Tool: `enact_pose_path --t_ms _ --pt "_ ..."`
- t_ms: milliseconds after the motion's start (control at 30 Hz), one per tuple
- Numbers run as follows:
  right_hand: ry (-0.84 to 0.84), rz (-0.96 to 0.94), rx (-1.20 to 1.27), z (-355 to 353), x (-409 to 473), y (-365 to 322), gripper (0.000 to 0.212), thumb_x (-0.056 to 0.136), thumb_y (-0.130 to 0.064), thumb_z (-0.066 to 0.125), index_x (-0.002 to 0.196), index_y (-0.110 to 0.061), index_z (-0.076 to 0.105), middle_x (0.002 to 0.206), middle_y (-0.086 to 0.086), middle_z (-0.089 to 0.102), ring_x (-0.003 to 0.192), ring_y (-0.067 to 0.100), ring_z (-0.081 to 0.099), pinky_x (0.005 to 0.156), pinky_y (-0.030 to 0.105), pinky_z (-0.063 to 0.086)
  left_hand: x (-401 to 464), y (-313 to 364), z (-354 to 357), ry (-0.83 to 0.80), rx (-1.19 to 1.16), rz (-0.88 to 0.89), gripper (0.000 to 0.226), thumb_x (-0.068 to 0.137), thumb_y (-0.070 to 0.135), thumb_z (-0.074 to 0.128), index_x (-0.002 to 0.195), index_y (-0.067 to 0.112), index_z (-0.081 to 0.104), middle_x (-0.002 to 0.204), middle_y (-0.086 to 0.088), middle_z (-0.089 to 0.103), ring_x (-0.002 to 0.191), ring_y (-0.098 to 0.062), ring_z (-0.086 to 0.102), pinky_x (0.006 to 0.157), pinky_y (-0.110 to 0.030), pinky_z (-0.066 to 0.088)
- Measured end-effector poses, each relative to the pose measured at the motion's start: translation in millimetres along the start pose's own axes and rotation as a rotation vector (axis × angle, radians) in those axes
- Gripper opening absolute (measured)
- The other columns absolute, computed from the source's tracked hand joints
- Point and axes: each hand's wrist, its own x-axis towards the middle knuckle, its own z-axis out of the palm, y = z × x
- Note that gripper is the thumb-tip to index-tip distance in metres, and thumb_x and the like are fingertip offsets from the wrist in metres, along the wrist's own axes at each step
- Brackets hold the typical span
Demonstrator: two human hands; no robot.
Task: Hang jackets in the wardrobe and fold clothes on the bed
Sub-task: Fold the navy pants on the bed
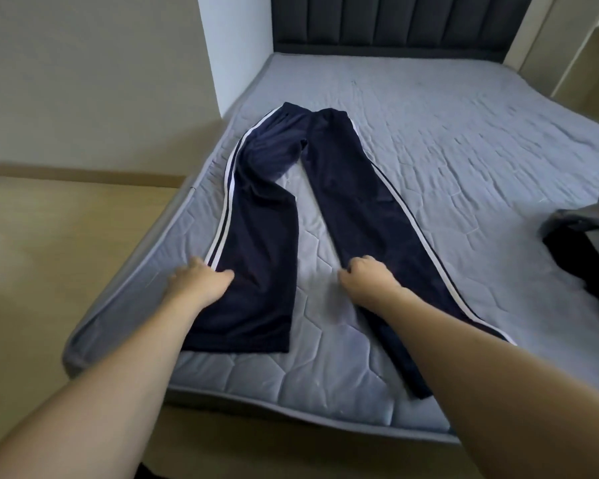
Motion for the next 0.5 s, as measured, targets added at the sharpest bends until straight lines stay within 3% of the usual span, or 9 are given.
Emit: enact_pose_path --t_ms 67,100,167,200,267,333,367,400,500 --pt "-0.067 0.058 0.345 14 1 -34 0.038 0.094 -0.043 0.042 0.080 -0.009 0.054 0.090 0.012 0.059 0.086 0.032 0.056 0.071 0.034 0.044 2 -13 -5 -0.037 0.020 -0.026 0.075 0.089 0.058 0.052 0.140 0.004 0.042 0.140 -0.019 0.048 0.126 -0.037 0.046 0.097 -0.039 0.039" --pt "-0.141 0.106 0.495 22 3 -49 0.043 0.092 -0.050 0.044 0.081 -0.009 0.054 0.083 0.008 0.057 0.077 0.028 0.056 0.064 0.032 0.044 2 -15 -7 -0.049 -0.070 0.008 0.061 0.093 0.048 0.054 0.132 0.001 0.051 0.124 -0.017 0.058 0.111 -0.035 0.055 0.085 -0.034 0.042" --pt "-0.260 0.140 0.622 34 4 -77 0.050 0.090 -0.055 0.051 0.107 -0.008 0.057 0.088 0.005 0.059 0.077 0.025 0.058 0.062 0.032 0.048 -2 -17 -10 -0.132 -0.327 0.048 0.035 0.094 0.026 0.060 0.114 -0.002 0.060 0.087 -0.009 0.060 0.078 -0.025 0.057 0.062 -0.027 0.039" --pt "-0.249 0.140 0.659 39 3 -87 0.052 0.090 -0.050 0.055 0.120 -0.008 0.053 0.098 0.005 0.062 0.086 0.025 0.061 0.070 0.035 0.052 -3 -20 -11 -0.189 -0.435 0.045 0.028 0.093 0.020 0.061 0.110 -0.002 0.061 0.081 -0.008 0.060 0.073 -0.024 0.057 0.058 -0.026 0.038" --pt "-0.193 0.189 0.723 48 6 -98 0.044 0.092 -0.030 0.057 0.127 -0.006 0.047 0.111 0.011 0.061 0.098 0.027 0.061 0.083 0.040 0.054 0 -30 -17 -0.244 -0.579 -0.017 0.025 0.092 0.013 0.060 0.107 -0.006 0.062 0.084 -0.015 0.066 0.078 -0.030 0.064 0.063 -0.028 0.045" --pt "-0.378 0.295 0.808 60 4 -104 0.014 0.097 -0.016 0.048 0.106 -0.006 0.053 0.091 0.010 0.059 0.078 0.023 0.058 0.064 0.036 0.052 2 -46 -30 -0.166 -0.544 -0.067 0.017 0.092 0.009 0.058 0.092 -0.009 0.060 0.062 -0.014 0.066 0.058 -0.022 0.066 0.050 -0.022 0.047" --pt "-0.525 0.342 0.801 64 -2 -109 0.012 0.100 -0.012 0.045 0.093 -0.008 0.053 0.080 0.009 0.055 0.067 0.020 0.054 0.054 0.031 0.049 2 -55 -34 -0.109 -0.463 -0.100 0.016 0.091 0.007 0.059 0.085 -0.008 0.058 0.049 -0.010 0.061 0.044 -0.018 0.061 0.040 -0.021 0.043" --pt "-0.650 0.360 0.767 68 -9 -114 0.019 0.101 -0.011 0.042 0.085 -0.009 0.051 0.074 0.008 0.053 0.062 0.018 0.050 0.047 0.027 0.047 1 -64 -35 -0.070 -0.400 -0.113 0.014 0.089 0.007 0.060 0.085 -0.006 0.056 0.050 -0.009 0.062 0.042 -0.019 0.059 0.038 -0.021 0.041" --pt "-0.870 0.336 0.635 69 -19 -126 0.021 0.103 -0.013 0.042 0.085 -0.006 0.051 0.068 0.008 0.060 0.057 0.017 0.058 0.040 0.021 0.050 1 -88 -30 -0.130 -0.260 -0.114 0.034 0.086 0.016 0.066 0.113 -0.002 0.056 0.108 -0.019 0.065 0.079 -0.028 0.055 0.068 -0.027 0.042"
